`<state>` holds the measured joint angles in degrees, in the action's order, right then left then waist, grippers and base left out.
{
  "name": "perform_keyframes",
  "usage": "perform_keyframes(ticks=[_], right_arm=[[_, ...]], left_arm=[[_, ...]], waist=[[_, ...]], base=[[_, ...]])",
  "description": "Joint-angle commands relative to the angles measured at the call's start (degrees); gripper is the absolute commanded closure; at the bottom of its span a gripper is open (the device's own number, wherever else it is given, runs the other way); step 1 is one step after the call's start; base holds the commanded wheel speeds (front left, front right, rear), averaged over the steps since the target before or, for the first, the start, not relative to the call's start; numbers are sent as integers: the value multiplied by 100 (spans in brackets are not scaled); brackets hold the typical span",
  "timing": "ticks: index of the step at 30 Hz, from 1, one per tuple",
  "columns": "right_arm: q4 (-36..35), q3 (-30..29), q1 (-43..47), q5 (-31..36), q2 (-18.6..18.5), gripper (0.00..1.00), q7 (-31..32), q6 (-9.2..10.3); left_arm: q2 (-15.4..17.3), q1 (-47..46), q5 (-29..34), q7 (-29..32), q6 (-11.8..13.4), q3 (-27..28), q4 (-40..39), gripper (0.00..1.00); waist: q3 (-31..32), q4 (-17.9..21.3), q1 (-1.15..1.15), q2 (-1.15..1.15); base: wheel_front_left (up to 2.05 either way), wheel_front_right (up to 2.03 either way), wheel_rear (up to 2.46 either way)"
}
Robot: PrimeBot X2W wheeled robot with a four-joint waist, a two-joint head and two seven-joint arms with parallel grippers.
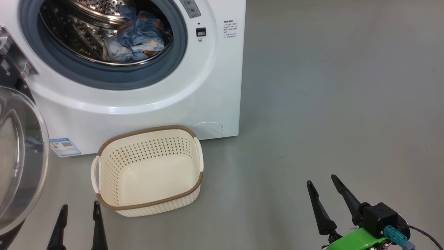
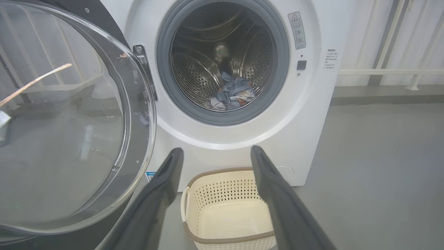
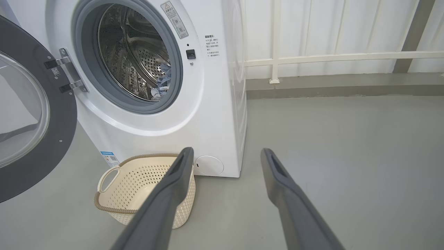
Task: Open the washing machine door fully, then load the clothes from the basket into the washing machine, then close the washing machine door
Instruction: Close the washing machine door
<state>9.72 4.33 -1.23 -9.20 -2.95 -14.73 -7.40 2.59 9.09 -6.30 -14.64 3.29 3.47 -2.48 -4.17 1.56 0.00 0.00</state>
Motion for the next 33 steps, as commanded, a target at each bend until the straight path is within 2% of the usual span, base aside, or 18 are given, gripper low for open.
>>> perform_keyframes(ticks=[1, 22, 27, 33], right_arm=[[-167, 105, -132, 42, 7, 0, -27, -9], [-255, 86, -61, 170, 7, 0, -27, -9], [-244, 145, -128, 265, 7, 0, -27, -9], [-140, 199, 2, 237, 7, 0, -27, -9]], left_arm=[[30, -268, -22, -36, 29, 136, -204, 0], [29, -141, -171, -36, 124, 26, -333, 0], [29, -224, -235, -36, 134, -35, -309, 0], [29, -113, -331, -36, 193, -92, -228, 0]], waist=[[12, -14, 0, 0], [40, -221, 0, 0], [29, -492, 0, 0], [301, -1040, 0, 0]], base=[[-22, 22, 0], [0, 0, 0], [0, 0, 0], [0, 0, 0]])
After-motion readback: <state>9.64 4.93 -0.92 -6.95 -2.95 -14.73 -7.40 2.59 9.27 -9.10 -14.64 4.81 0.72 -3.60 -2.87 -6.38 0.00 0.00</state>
